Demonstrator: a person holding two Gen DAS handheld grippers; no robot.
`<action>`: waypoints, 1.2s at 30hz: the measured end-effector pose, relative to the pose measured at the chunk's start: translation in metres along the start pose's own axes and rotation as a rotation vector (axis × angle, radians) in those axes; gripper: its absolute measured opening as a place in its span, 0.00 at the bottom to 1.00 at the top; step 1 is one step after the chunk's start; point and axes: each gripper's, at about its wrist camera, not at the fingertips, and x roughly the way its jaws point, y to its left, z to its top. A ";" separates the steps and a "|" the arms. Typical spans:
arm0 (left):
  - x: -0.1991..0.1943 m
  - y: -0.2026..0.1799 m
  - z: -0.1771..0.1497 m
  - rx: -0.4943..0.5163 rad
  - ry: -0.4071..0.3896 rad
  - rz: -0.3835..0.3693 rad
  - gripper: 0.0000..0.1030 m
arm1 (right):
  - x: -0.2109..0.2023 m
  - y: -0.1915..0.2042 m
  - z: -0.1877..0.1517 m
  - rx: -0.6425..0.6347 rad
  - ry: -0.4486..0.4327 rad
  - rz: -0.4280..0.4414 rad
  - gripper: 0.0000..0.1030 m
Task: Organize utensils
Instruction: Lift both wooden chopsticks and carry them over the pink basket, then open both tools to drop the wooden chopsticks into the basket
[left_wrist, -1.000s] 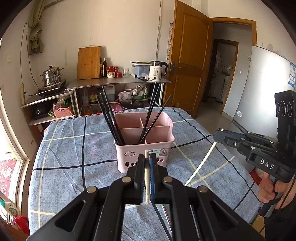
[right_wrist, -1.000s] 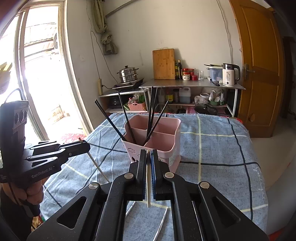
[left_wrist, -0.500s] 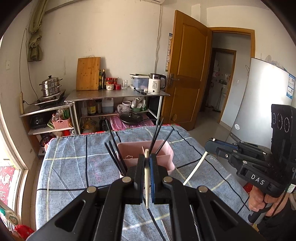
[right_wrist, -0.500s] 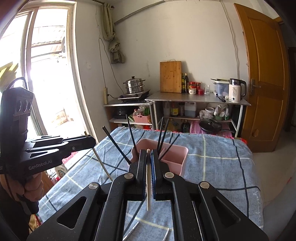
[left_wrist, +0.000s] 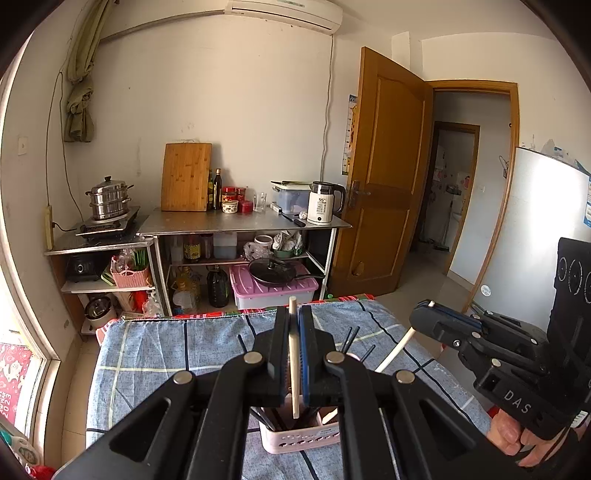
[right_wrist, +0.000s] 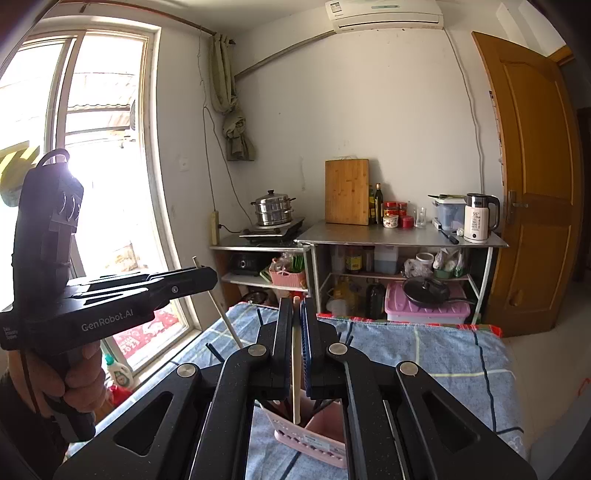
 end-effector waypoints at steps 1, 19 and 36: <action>0.004 0.002 -0.002 -0.005 0.004 -0.001 0.05 | 0.005 0.000 -0.001 0.001 0.003 0.000 0.04; 0.063 0.032 -0.044 -0.075 0.151 0.006 0.06 | 0.056 -0.016 -0.047 0.053 0.154 -0.005 0.05; 0.011 0.035 -0.036 -0.085 0.032 0.053 0.23 | 0.021 -0.017 -0.043 0.050 0.114 -0.017 0.12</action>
